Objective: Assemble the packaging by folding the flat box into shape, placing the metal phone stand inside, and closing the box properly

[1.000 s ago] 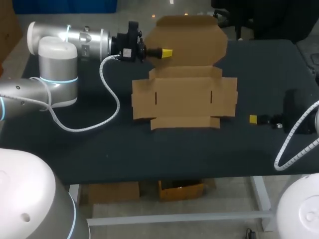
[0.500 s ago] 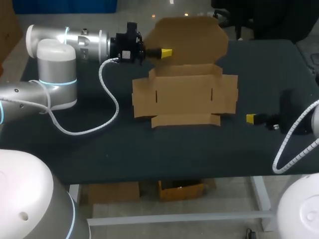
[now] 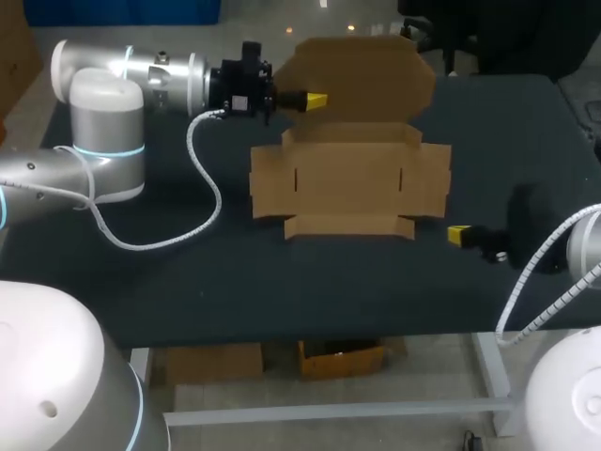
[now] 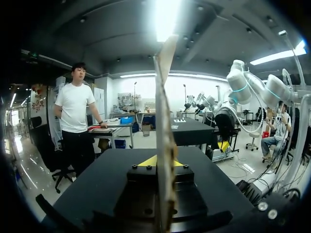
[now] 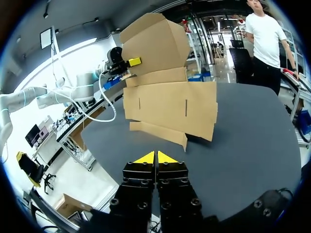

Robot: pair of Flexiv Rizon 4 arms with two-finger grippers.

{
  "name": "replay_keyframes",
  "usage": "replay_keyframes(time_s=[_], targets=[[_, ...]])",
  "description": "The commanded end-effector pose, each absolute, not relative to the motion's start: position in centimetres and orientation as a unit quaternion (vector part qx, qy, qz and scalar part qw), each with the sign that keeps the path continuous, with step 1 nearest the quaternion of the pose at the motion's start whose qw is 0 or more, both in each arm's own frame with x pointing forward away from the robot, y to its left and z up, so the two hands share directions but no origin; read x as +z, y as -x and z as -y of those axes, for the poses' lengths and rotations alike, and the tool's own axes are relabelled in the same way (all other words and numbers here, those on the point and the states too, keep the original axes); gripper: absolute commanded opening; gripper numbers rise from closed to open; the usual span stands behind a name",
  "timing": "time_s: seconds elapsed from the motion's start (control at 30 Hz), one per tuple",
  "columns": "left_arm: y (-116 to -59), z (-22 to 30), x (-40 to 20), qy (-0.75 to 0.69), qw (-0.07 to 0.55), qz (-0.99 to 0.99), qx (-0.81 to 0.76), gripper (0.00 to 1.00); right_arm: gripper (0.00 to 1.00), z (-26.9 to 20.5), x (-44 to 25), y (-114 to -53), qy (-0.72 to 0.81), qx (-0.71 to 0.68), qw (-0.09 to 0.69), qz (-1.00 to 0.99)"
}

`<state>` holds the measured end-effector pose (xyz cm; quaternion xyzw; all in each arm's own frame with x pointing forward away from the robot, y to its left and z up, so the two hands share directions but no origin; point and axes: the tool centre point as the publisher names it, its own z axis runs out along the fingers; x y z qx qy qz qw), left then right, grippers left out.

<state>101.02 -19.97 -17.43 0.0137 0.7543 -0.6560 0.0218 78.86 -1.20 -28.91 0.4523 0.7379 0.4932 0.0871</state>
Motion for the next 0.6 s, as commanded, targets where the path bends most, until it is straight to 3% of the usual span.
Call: replay_keyframes(time_s=[0.03, 0.6], targets=[[-101.2, 20.0, -17.3, -0.018, 0.025, -0.752, -0.658, 0.00, 0.00, 0.5, -29.2, -79.0, -0.451, 0.493, 0.094, -0.738], [-99.0, 19.9, -17.1, -0.020, 0.038, -0.758, -0.651, 0.00, 0.00, -1.0, -30.2, -78.8, -0.426, 0.502, 0.114, -0.744]])
